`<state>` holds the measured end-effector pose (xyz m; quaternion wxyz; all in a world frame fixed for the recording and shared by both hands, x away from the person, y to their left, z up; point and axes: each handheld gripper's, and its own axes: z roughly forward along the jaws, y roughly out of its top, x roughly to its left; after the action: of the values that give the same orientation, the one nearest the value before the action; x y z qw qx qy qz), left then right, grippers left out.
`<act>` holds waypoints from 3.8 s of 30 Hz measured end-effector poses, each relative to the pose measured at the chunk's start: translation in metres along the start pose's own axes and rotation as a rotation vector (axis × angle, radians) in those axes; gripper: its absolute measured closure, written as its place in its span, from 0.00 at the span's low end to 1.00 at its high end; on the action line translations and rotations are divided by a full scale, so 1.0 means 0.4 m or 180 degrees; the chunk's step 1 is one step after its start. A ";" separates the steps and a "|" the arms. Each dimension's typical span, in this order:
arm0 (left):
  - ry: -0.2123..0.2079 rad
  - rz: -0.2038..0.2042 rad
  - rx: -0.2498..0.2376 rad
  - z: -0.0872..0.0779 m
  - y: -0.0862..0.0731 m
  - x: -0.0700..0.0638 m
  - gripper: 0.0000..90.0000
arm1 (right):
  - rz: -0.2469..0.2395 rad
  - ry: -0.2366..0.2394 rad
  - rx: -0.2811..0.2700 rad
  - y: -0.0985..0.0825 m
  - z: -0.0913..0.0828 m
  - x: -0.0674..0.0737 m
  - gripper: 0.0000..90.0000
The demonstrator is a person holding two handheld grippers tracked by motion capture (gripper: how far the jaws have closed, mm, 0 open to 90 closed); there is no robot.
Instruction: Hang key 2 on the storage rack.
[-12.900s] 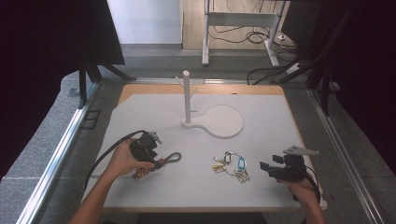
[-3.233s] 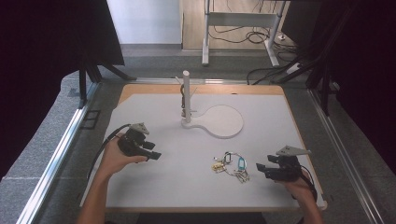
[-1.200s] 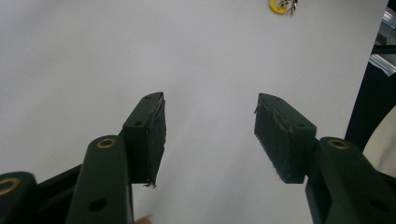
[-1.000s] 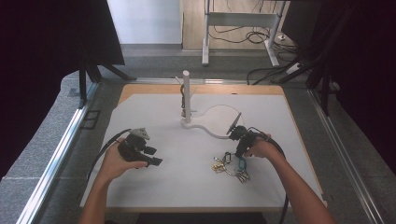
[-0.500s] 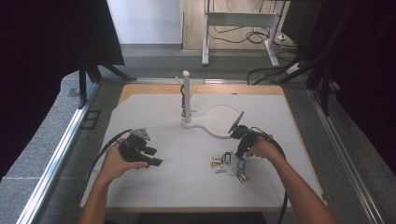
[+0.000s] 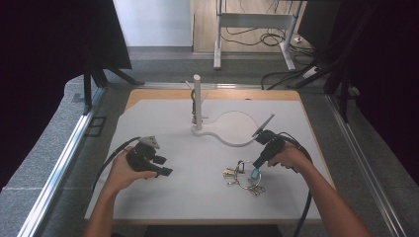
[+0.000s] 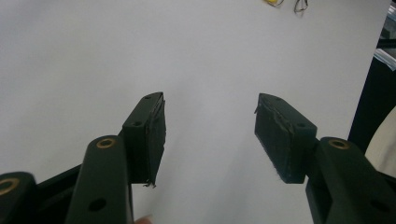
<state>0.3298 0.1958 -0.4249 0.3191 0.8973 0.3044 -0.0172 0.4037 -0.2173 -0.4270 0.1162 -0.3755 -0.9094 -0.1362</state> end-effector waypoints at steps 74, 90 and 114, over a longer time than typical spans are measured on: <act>-0.0059 0.0028 -0.0036 -0.005 -0.002 0.003 0.49 | -0.0154 -0.0080 -0.0500 0.144 -0.350 0.082 0.98; -0.0061 0.0024 -0.0029 -0.006 -0.003 0.002 0.49 | -0.0120 -0.0078 -0.0559 0.175 -0.373 0.075 0.98; -0.0060 0.0023 -0.0036 -0.010 -0.003 0.002 0.48 | -0.0104 -0.0115 -0.0708 0.227 -0.393 0.078 0.98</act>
<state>0.3292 0.1991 -0.4226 0.3272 0.8964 0.2982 -0.0229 0.4644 -0.1877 -0.2555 0.0552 -0.3735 -0.8966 -0.2315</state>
